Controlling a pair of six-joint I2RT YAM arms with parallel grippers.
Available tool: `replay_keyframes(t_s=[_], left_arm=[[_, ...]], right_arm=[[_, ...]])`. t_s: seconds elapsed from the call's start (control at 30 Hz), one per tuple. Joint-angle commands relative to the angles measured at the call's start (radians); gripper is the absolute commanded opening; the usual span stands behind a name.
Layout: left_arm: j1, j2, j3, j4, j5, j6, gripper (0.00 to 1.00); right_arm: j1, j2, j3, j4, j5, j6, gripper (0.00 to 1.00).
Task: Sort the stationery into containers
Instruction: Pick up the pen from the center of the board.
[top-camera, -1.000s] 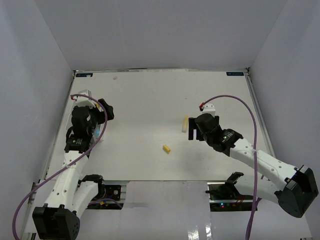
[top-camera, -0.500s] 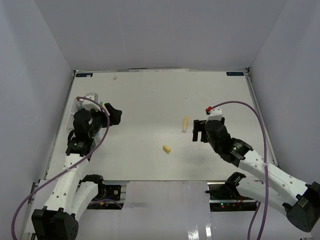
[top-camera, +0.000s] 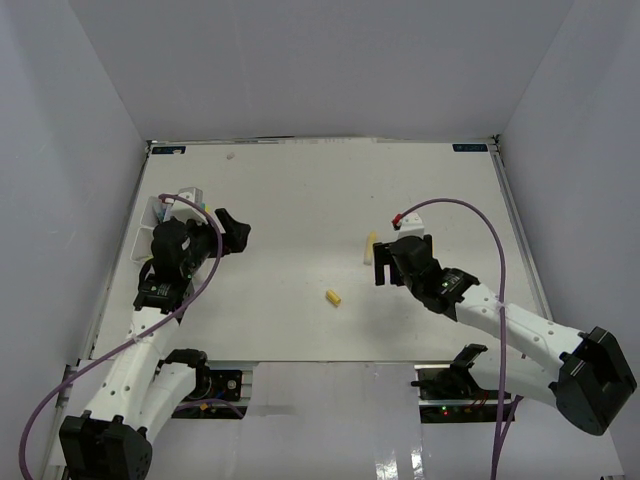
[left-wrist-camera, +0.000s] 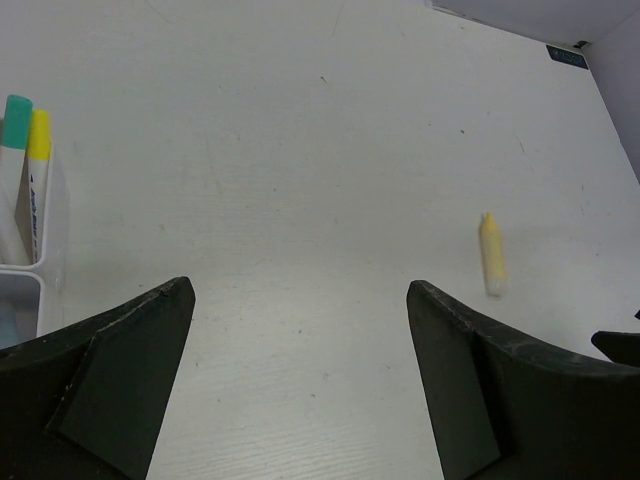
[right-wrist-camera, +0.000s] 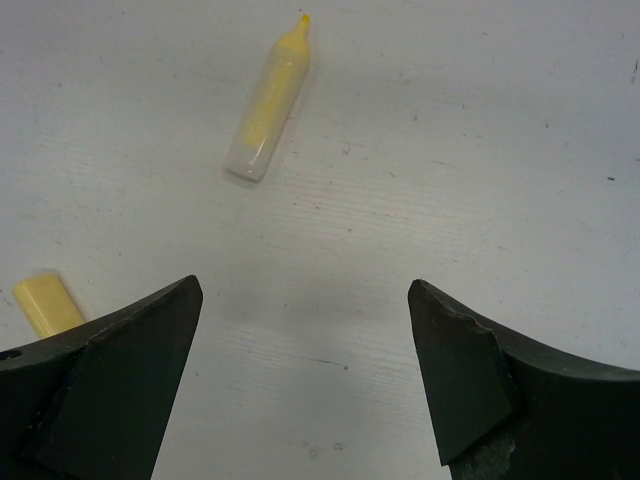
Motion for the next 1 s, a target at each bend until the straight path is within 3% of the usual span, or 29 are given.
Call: replay_keyframes(t_s=[0.0,0.43,0.97], left_arm=[[-0.014,-0.012,0.011,-0.012,-0.011,0.014,0.98],[-0.040,0.004,0.015,-0.035,0.001,0.047,0.98],[-0.044,0.018,0.023,-0.052,-0.005,0.050,0.98]], right_arm=[[-0.003,0.018,0.049,0.060,0.021,0.016,0.90],[-0.002,0.123,0.102,0.058,0.078,0.069,0.90],[-0.003,0.137,0.097,0.060,0.058,0.085,0.91]])
